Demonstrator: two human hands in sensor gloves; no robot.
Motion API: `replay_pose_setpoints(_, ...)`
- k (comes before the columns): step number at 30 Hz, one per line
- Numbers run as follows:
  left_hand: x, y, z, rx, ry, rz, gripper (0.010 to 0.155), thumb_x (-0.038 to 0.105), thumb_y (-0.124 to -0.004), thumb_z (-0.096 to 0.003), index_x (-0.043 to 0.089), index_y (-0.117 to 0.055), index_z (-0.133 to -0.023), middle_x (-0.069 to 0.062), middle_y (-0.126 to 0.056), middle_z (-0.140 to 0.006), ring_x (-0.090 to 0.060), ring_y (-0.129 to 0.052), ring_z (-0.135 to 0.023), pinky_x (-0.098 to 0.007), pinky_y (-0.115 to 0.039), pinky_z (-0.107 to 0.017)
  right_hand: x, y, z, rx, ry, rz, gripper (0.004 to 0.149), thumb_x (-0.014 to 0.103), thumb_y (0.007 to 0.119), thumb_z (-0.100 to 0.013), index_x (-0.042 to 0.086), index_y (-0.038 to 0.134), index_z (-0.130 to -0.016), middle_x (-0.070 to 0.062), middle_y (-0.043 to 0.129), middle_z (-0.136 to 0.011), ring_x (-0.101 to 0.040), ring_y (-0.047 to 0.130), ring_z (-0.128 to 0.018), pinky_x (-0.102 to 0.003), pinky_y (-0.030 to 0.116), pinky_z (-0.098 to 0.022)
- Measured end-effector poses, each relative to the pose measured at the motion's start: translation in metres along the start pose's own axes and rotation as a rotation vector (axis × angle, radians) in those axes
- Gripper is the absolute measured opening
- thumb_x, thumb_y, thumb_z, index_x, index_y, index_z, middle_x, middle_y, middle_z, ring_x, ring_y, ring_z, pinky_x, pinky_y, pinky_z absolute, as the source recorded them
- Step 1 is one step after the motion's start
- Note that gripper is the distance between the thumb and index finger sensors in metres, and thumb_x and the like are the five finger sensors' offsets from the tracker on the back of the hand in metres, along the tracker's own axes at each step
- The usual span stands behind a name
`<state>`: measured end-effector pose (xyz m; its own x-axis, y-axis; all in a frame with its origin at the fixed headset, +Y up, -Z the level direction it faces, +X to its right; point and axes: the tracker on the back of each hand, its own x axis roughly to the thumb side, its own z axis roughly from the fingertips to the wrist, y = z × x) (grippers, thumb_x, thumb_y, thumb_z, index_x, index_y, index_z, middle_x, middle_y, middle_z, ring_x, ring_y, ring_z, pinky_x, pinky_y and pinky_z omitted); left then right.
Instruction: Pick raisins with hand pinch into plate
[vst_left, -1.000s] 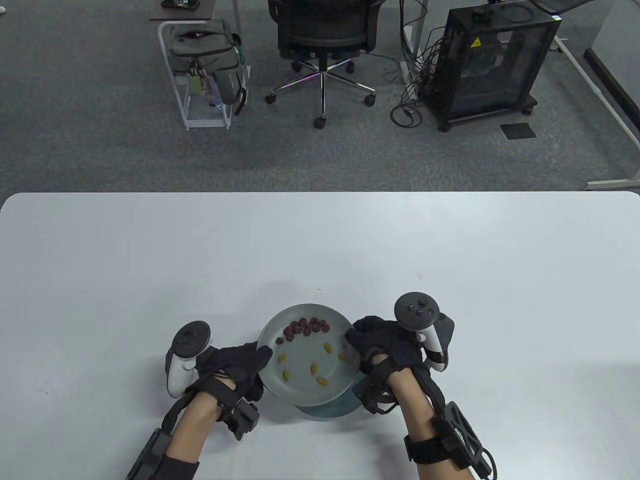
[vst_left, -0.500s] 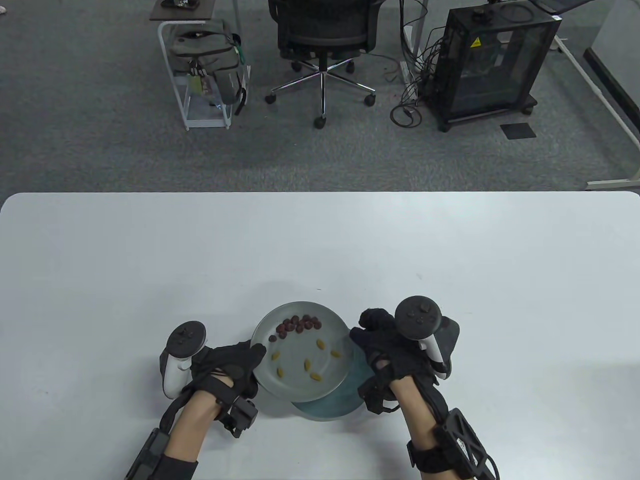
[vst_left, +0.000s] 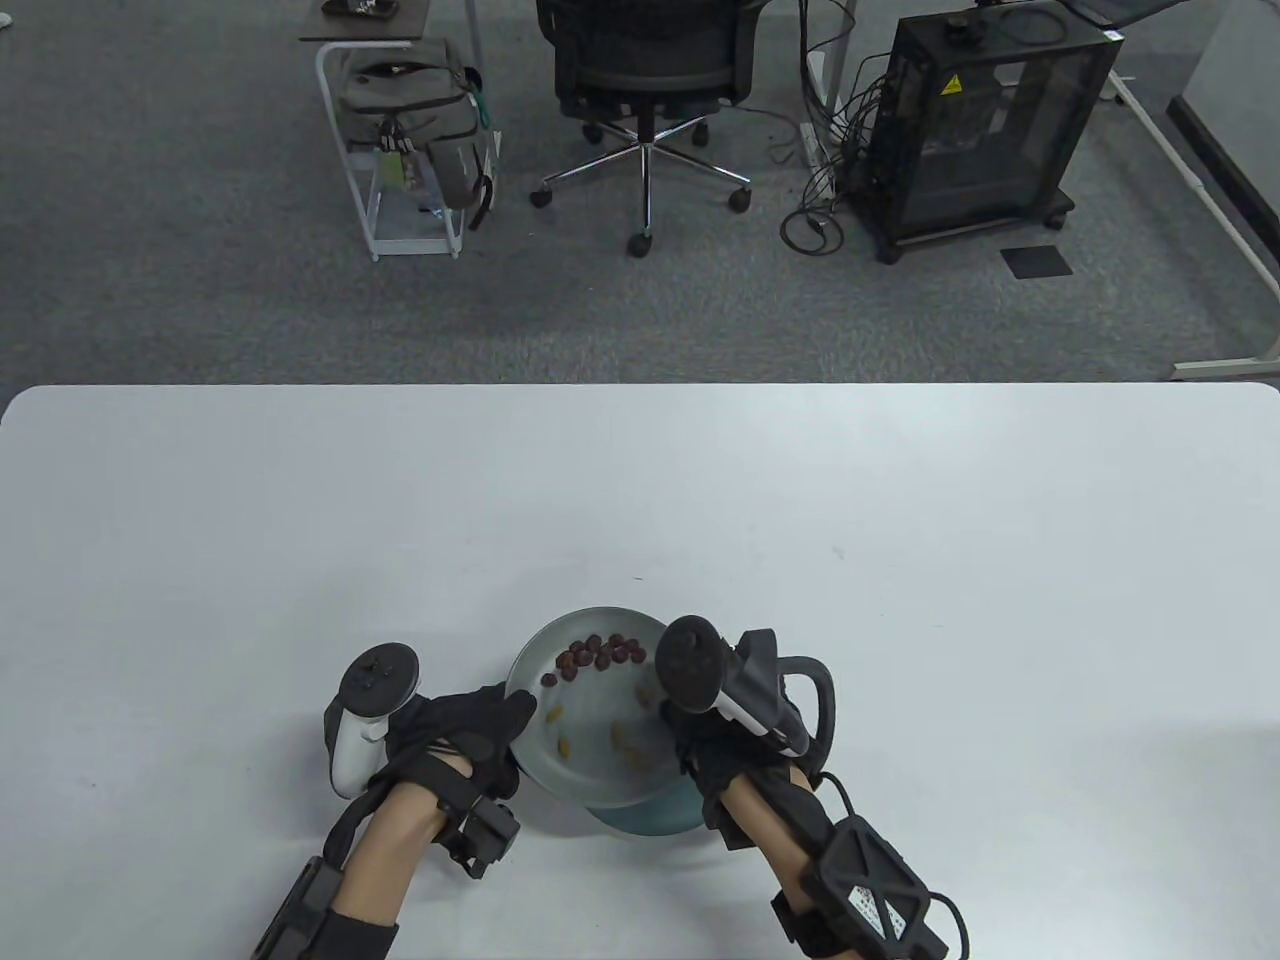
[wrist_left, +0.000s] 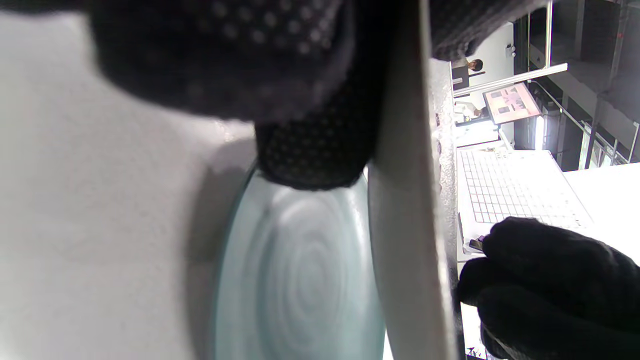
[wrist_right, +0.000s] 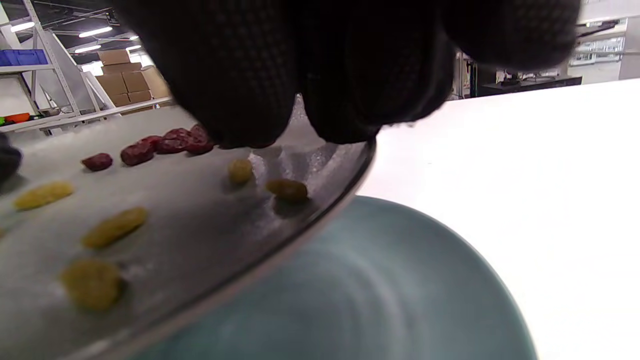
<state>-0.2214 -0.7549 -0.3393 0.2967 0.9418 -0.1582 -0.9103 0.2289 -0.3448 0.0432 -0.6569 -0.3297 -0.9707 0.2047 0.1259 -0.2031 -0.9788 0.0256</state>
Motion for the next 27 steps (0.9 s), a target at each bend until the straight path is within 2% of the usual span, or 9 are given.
replay_pose_setpoints(9, -0.001, -0.003, -0.001, -0.021, 0.011, 0.018, 0.053, 0.036, -0.073, -0.0510, -0.008, -0.078, -0.081, -0.016, -0.105, -0.045, -0.022, -0.100, -0.011, -0.043, -0.082, -0.014, 0.010, 0.009, 0.000, -0.008, -0.023, 0.116, 0.058, 0.031, 0.102, -0.038, 0.019, 0.079, -0.090, -0.006, 0.101, -0.079, -0.026, 0.098, -0.053, -0.039, 0.086, -0.035)
replay_pose_setpoints(13, -0.001, -0.003, -0.001, -0.021, 0.006, 0.017, 0.053, 0.035, -0.073, -0.0508, -0.008, -0.079, -0.081, -0.016, -0.105, -0.045, -0.021, -0.099, -0.011, -0.043, -0.082, -0.014, 0.011, 0.014, -0.001, 0.027, -0.028, 0.096, 0.060, 0.031, 0.103, -0.037, 0.019, 0.079, -0.091, -0.007, 0.100, -0.079, -0.026, 0.098, -0.054, -0.039, 0.086, -0.035)
replay_pose_setpoints(27, -0.001, -0.003, -0.001, -0.036, 0.010, 0.054, 0.053, 0.035, -0.074, -0.0507, -0.009, -0.078, -0.081, -0.019, -0.104, -0.044, -0.021, -0.099, -0.011, -0.042, -0.082, -0.014, 0.020, 0.027, 0.001, -0.005, -0.070, 0.213, 0.058, 0.029, 0.103, -0.037, 0.021, 0.080, -0.089, -0.005, 0.102, -0.076, -0.024, 0.098, -0.051, -0.038, 0.086, -0.034)
